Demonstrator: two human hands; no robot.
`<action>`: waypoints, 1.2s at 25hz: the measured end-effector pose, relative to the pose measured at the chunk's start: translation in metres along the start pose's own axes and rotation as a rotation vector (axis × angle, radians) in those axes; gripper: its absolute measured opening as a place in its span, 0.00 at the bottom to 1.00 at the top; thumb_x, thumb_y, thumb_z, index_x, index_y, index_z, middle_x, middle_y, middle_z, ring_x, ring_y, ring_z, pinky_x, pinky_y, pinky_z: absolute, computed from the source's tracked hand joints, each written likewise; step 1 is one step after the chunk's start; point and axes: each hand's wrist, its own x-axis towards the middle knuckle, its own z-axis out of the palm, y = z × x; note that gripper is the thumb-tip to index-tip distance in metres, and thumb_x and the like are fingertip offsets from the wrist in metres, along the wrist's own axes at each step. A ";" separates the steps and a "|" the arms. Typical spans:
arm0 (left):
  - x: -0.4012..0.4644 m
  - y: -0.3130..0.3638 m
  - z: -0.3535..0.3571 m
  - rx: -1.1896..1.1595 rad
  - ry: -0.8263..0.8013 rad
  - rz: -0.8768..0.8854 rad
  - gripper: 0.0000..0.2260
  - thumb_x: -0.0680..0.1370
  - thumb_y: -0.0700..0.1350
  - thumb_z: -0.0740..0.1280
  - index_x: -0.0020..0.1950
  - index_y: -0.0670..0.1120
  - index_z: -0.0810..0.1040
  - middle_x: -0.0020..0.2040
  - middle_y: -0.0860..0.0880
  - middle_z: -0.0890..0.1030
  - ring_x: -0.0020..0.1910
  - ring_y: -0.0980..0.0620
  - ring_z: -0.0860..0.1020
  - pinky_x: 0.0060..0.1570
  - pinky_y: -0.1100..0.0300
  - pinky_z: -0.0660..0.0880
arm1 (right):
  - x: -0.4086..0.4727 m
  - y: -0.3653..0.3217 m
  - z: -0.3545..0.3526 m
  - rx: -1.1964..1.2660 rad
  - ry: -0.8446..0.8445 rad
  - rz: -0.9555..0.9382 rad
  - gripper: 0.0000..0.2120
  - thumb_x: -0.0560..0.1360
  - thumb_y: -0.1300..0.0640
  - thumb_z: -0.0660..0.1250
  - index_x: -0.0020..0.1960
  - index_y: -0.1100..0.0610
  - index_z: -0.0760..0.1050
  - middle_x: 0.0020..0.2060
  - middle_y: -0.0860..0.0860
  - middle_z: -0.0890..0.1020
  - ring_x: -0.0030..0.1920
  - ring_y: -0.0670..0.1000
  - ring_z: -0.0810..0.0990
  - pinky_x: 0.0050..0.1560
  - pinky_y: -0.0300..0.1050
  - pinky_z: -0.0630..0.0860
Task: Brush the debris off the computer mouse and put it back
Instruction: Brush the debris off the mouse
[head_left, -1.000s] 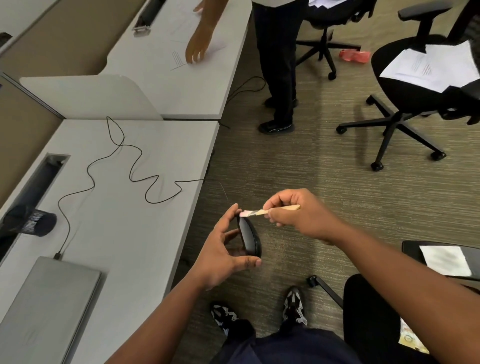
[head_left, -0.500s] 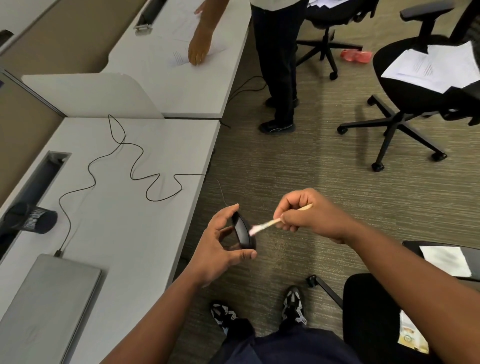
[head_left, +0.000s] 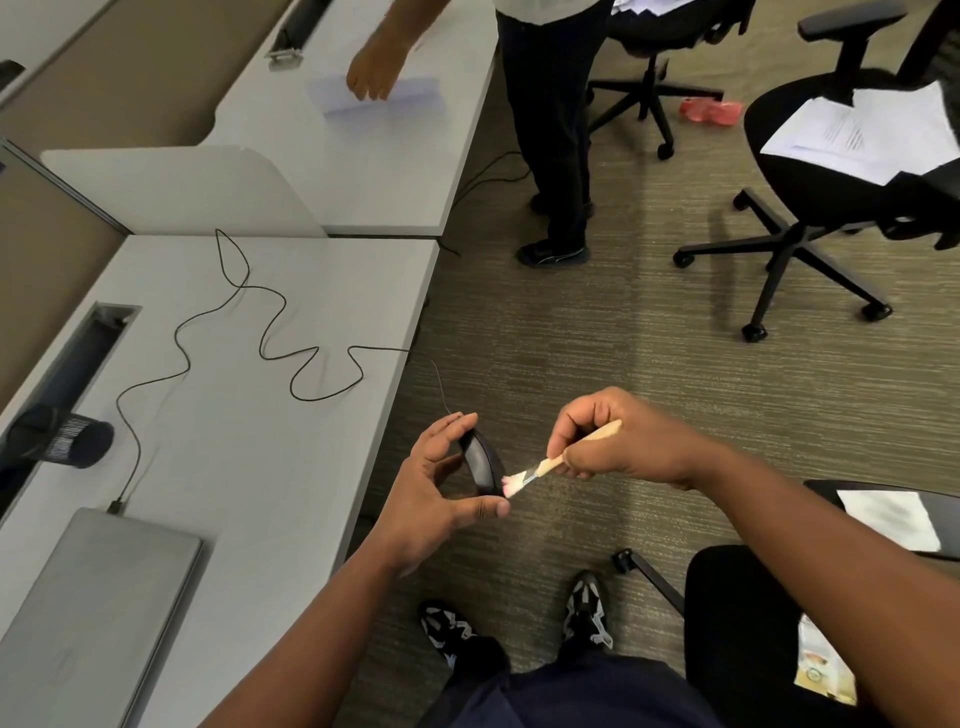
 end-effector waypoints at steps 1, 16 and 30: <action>0.000 -0.001 0.000 -0.012 -0.008 -0.006 0.47 0.61 0.56 0.87 0.78 0.59 0.73 0.78 0.61 0.69 0.76 0.61 0.70 0.77 0.48 0.71 | 0.000 0.000 -0.001 0.025 0.028 -0.012 0.07 0.70 0.58 0.72 0.47 0.54 0.86 0.43 0.60 0.86 0.41 0.54 0.81 0.44 0.51 0.77; 0.005 0.006 0.008 -0.268 0.072 -0.134 0.19 0.88 0.37 0.58 0.71 0.56 0.80 0.75 0.56 0.72 0.71 0.51 0.76 0.52 0.51 0.85 | 0.012 -0.002 0.029 0.119 0.246 -0.137 0.05 0.81 0.56 0.71 0.55 0.55 0.83 0.45 0.55 0.89 0.42 0.49 0.86 0.43 0.40 0.82; 0.008 0.006 0.007 -0.289 0.088 -0.129 0.20 0.87 0.35 0.58 0.70 0.55 0.79 0.75 0.57 0.71 0.70 0.52 0.76 0.50 0.56 0.84 | 0.019 -0.011 0.031 0.019 0.226 -0.102 0.07 0.76 0.57 0.68 0.49 0.51 0.85 0.42 0.54 0.89 0.43 0.58 0.87 0.44 0.57 0.83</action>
